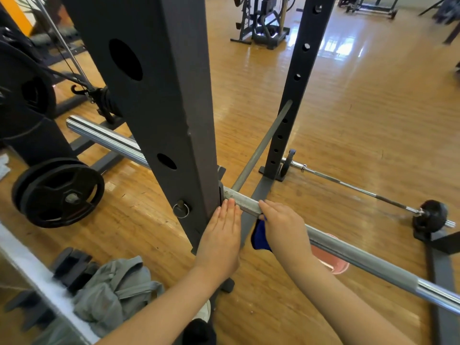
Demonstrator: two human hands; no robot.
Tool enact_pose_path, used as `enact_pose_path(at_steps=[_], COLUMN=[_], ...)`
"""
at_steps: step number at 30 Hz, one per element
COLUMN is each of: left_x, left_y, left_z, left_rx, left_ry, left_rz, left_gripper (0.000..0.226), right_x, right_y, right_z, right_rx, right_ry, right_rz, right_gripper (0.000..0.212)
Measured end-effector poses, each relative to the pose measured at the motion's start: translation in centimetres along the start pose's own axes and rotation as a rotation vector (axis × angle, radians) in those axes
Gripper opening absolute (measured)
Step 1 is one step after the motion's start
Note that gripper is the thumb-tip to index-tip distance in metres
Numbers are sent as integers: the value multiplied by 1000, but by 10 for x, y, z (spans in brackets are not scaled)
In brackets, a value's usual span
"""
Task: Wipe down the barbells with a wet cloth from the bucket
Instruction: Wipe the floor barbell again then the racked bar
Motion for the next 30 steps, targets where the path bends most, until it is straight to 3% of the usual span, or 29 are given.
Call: enact_pose_path(at_steps=[2, 6, 10, 16, 22, 30], left_x=[4, 12, 13, 9, 15, 10], left_y=[-2, 4, 13, 15, 17, 18], left_z=[-3, -4, -16, -44, -40, -41], left_rx=[-8, 87, 285, 101, 152, 109], left_ry=[-3, 99, 7, -140, -66, -92], left_rz=[-12, 175, 212, 30, 61, 97], left_gripper=[82, 94, 100, 80, 76, 77], right_x=[-9, 9, 38, 46, 15, 62], right_y=[-5, -1, 17, 20, 4, 29], right_z=[-8, 6, 31, 45, 13, 60], right_rx=[5, -16, 40, 98, 83, 88], right_ry=[36, 76, -17, -58, 56, -75], right_rz=[-8, -5, 0, 24, 36, 71], right_gripper=[54, 62, 59, 53, 55, 68])
Point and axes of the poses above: each hand's wrist, its own z-axis away from the middle knuckle, its own y-axis out of the back of the hand, x = y × z, the point moved 3 cm from there along -z, towards the middle knuckle, and after that the axes turned 5 degrees about -y, right-handed, at the moved point
